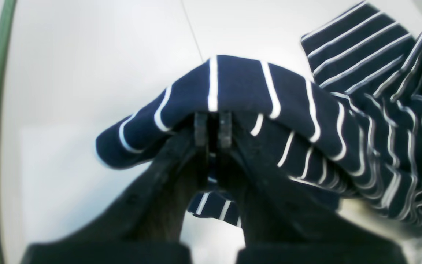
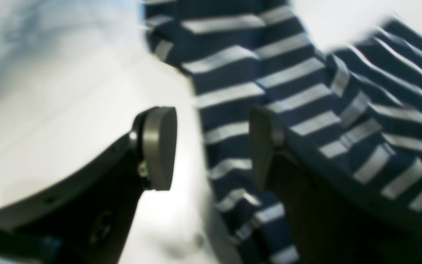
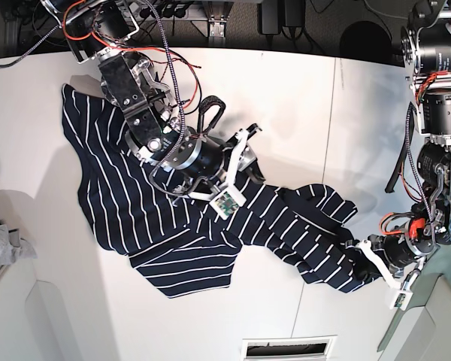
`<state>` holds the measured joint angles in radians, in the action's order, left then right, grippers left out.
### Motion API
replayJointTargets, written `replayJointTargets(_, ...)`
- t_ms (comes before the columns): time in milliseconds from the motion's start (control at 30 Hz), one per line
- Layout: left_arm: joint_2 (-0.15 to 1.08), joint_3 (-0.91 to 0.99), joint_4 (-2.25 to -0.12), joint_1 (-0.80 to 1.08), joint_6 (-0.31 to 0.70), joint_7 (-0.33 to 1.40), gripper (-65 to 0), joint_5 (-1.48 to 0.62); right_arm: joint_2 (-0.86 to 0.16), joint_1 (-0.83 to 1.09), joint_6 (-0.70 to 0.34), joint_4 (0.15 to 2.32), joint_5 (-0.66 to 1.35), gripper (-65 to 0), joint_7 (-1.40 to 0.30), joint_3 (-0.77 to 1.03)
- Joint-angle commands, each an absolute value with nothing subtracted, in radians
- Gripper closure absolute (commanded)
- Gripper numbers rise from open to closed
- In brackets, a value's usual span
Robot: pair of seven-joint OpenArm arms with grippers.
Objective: Layout the t-shirt on the table in an organized manner, then fold the t-shirt properly
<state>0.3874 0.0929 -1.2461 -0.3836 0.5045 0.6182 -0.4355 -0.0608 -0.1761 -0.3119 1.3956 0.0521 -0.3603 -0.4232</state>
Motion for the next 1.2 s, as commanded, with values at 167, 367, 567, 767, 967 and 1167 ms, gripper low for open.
replayJointTargets(167,0.396,0.058,-1.077,-0.561,0.505,0.499,0.0,-0.425,-0.055,-0.151,-0.307,1.411,0.063,-31.7,-0.332,-0.316)
replayJointTargets(367,0.356,-0.121,-0.85,-0.699,0.448,0.412,0.0,-0.373,-0.055,-0.135,-0.306,1.408,0.064,-31.7,-0.329,-0.294)
replayJointTargets(567,0.328,-0.17,-0.767,-0.733,0.472,0.579,-30.3,-0.442,-0.055,-0.135,-0.305,1.407,0.052,-31.7,-0.361,-0.294)
replayJointTargets(767,0.43,-0.169,-0.813,-0.702,0.627,0.637,-33.5,-0.661,-0.056,-0.113,-0.226,1.416,0.018,-31.7,-0.401,-0.26)
replayJointTargets(967,0.547,-0.169,-0.928,-0.548,0.644,0.658,-33.5,-0.693,-0.056,0.007,-0.228,1.503,0.028,-31.7,-0.4,-0.144)
replayJointTargets(1167,0.549,-0.168,-0.933,-0.422,0.641,0.625,-33.5,-0.735,-0.055,0.13,-0.283,1.62,0.131,-31.7,-0.402,-0.051)
